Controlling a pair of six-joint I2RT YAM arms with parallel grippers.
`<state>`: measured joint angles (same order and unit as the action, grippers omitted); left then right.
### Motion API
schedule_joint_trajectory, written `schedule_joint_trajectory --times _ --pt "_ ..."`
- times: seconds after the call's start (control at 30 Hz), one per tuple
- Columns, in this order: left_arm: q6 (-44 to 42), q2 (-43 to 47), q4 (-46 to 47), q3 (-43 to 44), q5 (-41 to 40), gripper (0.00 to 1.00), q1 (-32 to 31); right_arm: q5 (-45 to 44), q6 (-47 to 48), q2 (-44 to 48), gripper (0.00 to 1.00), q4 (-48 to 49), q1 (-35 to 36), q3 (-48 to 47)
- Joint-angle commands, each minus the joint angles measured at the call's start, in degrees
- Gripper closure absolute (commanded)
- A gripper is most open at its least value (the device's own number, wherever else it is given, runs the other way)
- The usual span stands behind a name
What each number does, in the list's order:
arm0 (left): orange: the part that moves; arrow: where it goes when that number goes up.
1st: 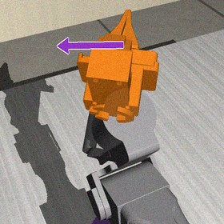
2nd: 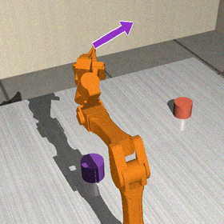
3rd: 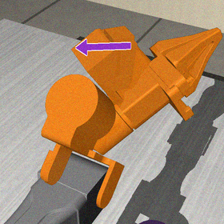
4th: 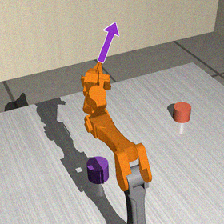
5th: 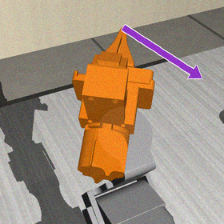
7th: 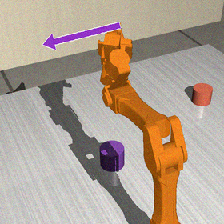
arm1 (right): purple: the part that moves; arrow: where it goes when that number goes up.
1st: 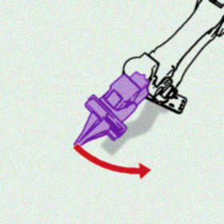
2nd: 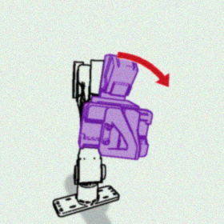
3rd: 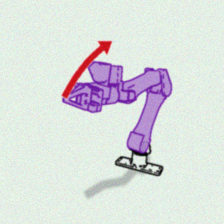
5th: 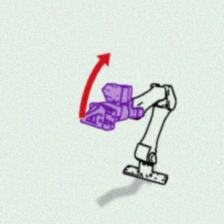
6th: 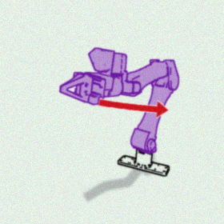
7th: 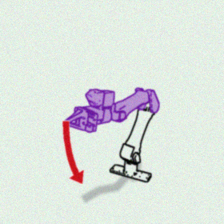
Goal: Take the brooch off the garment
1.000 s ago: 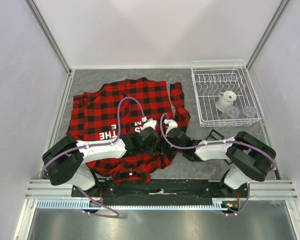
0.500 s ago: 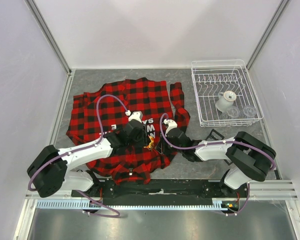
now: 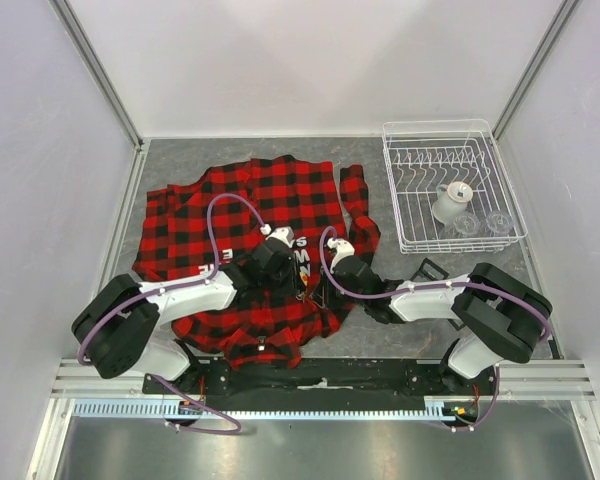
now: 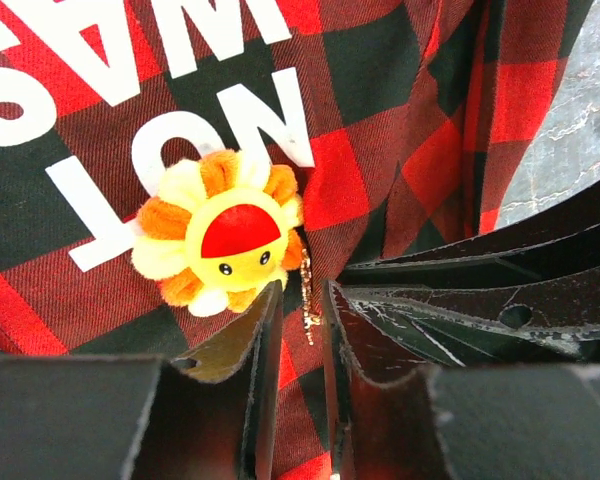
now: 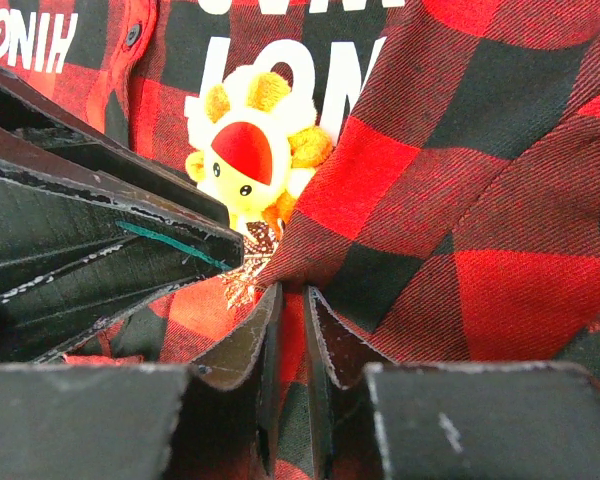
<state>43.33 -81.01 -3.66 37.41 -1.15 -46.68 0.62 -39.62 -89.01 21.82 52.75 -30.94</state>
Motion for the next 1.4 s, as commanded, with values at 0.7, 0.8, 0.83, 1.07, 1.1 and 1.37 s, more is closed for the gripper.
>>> schedule_joint_trajectory --times 0.7,0.8,0.83,1.07,1.1,1.37 --pt "0.44 -3.18 10.6 1.88 10.1 0.67 -2.01 -15.89 -6.88 13.06 0.62 -14.15 0.25 2.02" --pt "1.4 -5.2 13.59 1.97 11.77 0.66 -2.28 -19.07 -7.58 17.37 0.61 -19.86 0.25 2.64" --pt "2.1 -7.12 15.33 2.05 12.48 0.65 -2.28 -20.73 -7.49 18.43 0.61 -21.02 0.25 2.64" --pt "4.66 -4.35 18.35 -1.09 9.45 0.59 -2.1 -12.94 2.52 20.12 0.59 -22.97 0.25 -0.78" --pt "4.57 -2.07 17.03 -1.89 7.15 0.57 -2.19 -12.14 4.0 19.32 0.6 -22.97 0.25 -1.4" --pt "5.62 25.0 4.37 -12.69 -9.74 0.52 -2.19 -9.75 8.06 7.81 0.66 -23.49 2.26 -10.27"
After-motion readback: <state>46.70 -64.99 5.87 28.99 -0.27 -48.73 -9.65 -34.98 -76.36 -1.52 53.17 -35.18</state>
